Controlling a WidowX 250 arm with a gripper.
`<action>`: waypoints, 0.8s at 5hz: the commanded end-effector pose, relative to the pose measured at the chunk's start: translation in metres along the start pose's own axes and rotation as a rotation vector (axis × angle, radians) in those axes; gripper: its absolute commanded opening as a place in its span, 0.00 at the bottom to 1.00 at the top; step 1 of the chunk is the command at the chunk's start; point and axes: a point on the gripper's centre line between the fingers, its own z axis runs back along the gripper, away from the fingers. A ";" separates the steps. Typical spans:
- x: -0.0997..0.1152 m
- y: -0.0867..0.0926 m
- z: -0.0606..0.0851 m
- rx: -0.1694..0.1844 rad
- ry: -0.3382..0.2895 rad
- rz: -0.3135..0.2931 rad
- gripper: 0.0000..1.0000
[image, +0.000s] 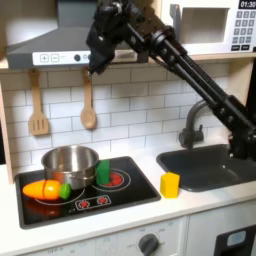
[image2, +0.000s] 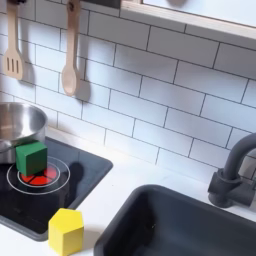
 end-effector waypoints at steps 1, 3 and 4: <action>0.001 0.002 0.011 -0.023 -0.047 0.016 0.00; 0.003 0.003 0.004 -0.022 -0.046 0.029 0.00; 0.003 0.001 0.002 -0.023 -0.049 0.034 0.00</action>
